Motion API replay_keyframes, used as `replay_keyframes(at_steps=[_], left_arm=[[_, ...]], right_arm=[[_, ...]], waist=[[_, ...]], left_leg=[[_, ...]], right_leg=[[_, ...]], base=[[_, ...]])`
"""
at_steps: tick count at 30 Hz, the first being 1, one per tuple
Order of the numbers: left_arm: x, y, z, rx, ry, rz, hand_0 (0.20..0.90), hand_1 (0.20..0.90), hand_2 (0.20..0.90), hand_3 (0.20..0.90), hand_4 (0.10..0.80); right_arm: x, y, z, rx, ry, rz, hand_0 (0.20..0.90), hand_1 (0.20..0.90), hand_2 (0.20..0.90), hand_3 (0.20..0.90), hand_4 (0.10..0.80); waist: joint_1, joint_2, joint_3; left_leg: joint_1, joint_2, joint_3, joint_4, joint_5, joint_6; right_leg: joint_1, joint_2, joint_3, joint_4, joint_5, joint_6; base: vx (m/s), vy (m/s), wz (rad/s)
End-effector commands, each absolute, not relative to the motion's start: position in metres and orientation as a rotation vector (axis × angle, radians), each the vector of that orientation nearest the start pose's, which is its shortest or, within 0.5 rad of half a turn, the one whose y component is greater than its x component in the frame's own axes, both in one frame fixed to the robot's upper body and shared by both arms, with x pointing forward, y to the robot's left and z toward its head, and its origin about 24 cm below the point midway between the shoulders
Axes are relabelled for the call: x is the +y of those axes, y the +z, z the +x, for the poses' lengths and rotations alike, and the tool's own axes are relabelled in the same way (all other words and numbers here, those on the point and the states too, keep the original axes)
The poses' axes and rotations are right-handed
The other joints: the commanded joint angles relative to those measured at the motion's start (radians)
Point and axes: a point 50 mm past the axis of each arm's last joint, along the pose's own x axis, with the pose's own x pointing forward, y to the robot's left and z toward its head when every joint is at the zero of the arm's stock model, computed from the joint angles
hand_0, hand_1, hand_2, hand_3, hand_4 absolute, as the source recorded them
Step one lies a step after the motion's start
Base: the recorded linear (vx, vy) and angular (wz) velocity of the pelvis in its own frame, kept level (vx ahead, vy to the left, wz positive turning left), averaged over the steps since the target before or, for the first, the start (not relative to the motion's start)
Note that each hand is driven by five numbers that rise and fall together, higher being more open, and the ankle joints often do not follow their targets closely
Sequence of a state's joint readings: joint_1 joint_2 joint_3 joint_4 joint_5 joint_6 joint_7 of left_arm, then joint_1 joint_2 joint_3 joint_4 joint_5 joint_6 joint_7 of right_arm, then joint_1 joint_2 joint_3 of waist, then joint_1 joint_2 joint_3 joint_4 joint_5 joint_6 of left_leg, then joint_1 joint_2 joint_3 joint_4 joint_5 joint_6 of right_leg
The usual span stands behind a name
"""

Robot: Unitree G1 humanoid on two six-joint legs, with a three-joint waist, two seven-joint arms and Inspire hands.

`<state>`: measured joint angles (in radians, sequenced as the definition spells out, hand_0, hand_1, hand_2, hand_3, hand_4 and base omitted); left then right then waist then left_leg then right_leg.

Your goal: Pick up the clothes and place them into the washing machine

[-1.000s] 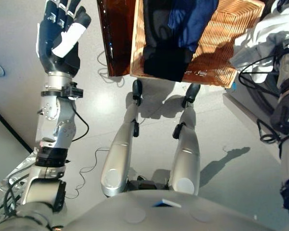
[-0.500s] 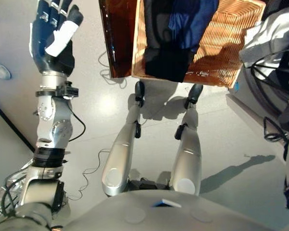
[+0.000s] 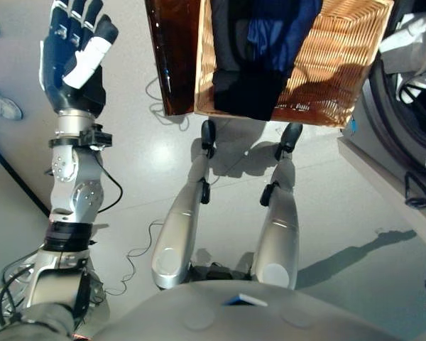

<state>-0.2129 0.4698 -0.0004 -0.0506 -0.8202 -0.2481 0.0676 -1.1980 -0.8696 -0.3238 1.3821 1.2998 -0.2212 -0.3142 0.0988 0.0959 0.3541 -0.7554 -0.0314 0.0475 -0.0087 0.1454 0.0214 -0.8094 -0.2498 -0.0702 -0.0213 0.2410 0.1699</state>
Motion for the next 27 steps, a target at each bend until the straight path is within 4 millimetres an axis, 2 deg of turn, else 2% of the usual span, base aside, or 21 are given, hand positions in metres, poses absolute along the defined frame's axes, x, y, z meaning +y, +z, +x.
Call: replay_keyframes(at_steps=[1,5,7,12,13,14,15,16,17,18,19,20,27], left_arm=[[0.239,0.161,0.246,-0.616,0.007,-0.359,0.9,0.9,0.9,0.9,0.8],[0.237,0.162,0.246,-0.612,-0.017,-0.355,0.9,0.9,0.9,0.9,0.8],[0.237,0.16,0.247,-0.602,-0.032,-0.348,0.9,0.9,0.9,0.9,0.8],[0.238,0.159,0.245,-0.599,-0.033,-0.362,0.9,0.9,0.9,0.9,0.8],[0.238,0.159,0.247,-0.602,-0.019,-0.369,0.9,0.9,0.9,0.9,0.8],[0.238,0.16,0.247,-0.603,-0.019,-0.369,0.9,0.9,0.9,0.9,0.8],[0.237,0.162,0.249,-0.616,-0.01,-0.368,0.9,0.9,0.9,0.9,0.8],[0.237,0.163,0.249,-0.617,-0.009,-0.367,0.9,0.9,0.9,0.9,0.8],[0.238,0.164,0.25,-0.626,0.005,-0.372,0.9,0.9,0.9,0.9,0.8],[0.238,0.162,0.251,-0.622,0.013,-0.38,0.9,0.9,0.9,0.9,0.8],[0.239,0.161,0.251,-0.62,0.021,-0.379,0.9,0.9,0.9,0.9,0.8],[0.239,0.161,0.25,-0.618,0.027,-0.376,0.9,0.9,0.9,0.9,0.8],[0.238,0.153,0.25,-0.578,0.015,-0.375,0.9,0.9,0.9,0.9,0.8]], right_arm=[[-0.446,0.238,0.292,-0.545,-1.021,0.77,0.9,0.9,0.9,0.9,0.8],[-0.443,0.211,0.298,-0.377,-1.002,0.684,0.9,0.9,0.9,0.9,0.8],[-0.44,0.203,0.302,-0.271,-0.978,0.57,0.9,0.9,0.9,0.9,0.8],[-0.431,0.192,0.308,-0.292,-0.973,0.69,0.9,0.9,0.9,0.9,0.8],[-0.425,0.189,0.313,-0.281,-0.973,0.705,0.9,0.9,0.9,0.9,0.8],[-0.425,0.19,0.314,-0.281,-0.973,0.705,0.9,0.9,0.9,0.9,0.8],[-0.414,0.192,0.324,-0.298,-0.949,0.734,0.9,0.9,0.9,0.9,0.8],[-0.413,0.192,0.324,-0.299,-0.948,0.735,0.9,0.9,0.9,0.9,0.8],[-0.407,0.197,0.33,-0.328,-0.923,0.761,0.9,0.9,0.9,0.9,0.8],[-0.404,0.197,0.333,-0.324,-0.908,0.752,0.9,0.9,0.9,0.9,0.8],[-0.401,0.195,0.335,-0.317,-0.896,0.742,0.9,0.9,0.9,0.9,0.8],[-0.399,0.196,0.337,-0.307,-0.885,0.721,0.9,0.9,0.9,0.9,0.8],[-0.394,0.185,0.339,-0.195,-0.849,0.537,0.9,0.9,0.9,0.9,0.8]], waist=[[-0.035,0.019,-0.244],[-0.032,0.015,-0.238],[-0.028,0.013,-0.234],[-0.028,0.011,-0.23],[-0.028,0.004,-0.217],[-0.028,0.004,-0.218],[-0.033,0.002,-0.194],[-0.033,0.0,-0.197],[-0.038,-0.002,-0.198],[-0.035,-0.003,-0.206],[-0.042,-0.003,-0.193],[-0.04,-0.005,-0.199],[-0.054,-0.018,-0.182]], left_leg=[[0.041,0.026,-0.034,-0.079,-0.03,-0.097],[0.042,0.025,-0.028,-0.079,-0.028,-0.095],[0.046,0.024,-0.027,-0.079,-0.026,-0.093],[0.06,0.021,-0.023,-0.079,-0.029,-0.087],[0.044,0.011,-0.021,-0.025,-0.044,-0.072],[0.041,0.011,-0.02,-0.022,-0.046,-0.072],[-0.029,-0.014,-0.021,0.103,-0.095,-0.054],[-0.043,-0.014,-0.019,0.119,-0.103,-0.053],[-0.104,-0.018,-0.019,0.203,-0.143,-0.038],[-0.113,-0.009,-0.027,0.244,-0.179,-0.036],[-0.139,0.0,-0.018,0.29,-0.179,-0.028],[-0.158,0.008,-0.023,0.353,-0.23,-0.031],[-0.221,0.029,-0.016,0.57,-0.315,-0.039]], right_leg=[[0.005,-0.002,0.046,0.02,-0.08,0.006],[0.005,-0.003,0.045,0.025,-0.08,0.004],[0.008,-0.001,0.046,0.028,-0.079,0.002],[0.009,0.001,0.052,0.044,-0.09,0.0],[-0.01,0.0,0.064,0.086,-0.105,-0.01],[-0.013,-0.001,0.065,0.088,-0.106,-0.01],[-0.074,0.002,0.088,0.161,-0.121,-0.025],[-0.086,0.002,0.092,0.173,-0.126,-0.024],[-0.159,0.004,0.118,0.263,-0.151,-0.033],[-0.172,0.006,0.133,0.31,-0.194,-0.033],[-0.205,0.004,0.133,0.365,-0.188,-0.046],[-0.234,0.01,0.148,0.435,-0.239,-0.046],[-0.288,0.022,0.158,0.645,-0.33,-0.079]], base=[[0.0,0.0,0.0],[0.0,0.0,0.0],[0.0,0.0,-0.02],[-0.007,0.001,-0.01],[-0.041,-0.006,0.0],[-0.143,-0.002,0.0],[-0.109,0.005,-0.01],[-0.171,0.035,-0.02],[-0.002,0.05,0.01],[-0.118,0.06,0.03],[0.029,0.028,0.22],[-0.05,0.008,0.23],[-0.032,-0.032,-0.12]])
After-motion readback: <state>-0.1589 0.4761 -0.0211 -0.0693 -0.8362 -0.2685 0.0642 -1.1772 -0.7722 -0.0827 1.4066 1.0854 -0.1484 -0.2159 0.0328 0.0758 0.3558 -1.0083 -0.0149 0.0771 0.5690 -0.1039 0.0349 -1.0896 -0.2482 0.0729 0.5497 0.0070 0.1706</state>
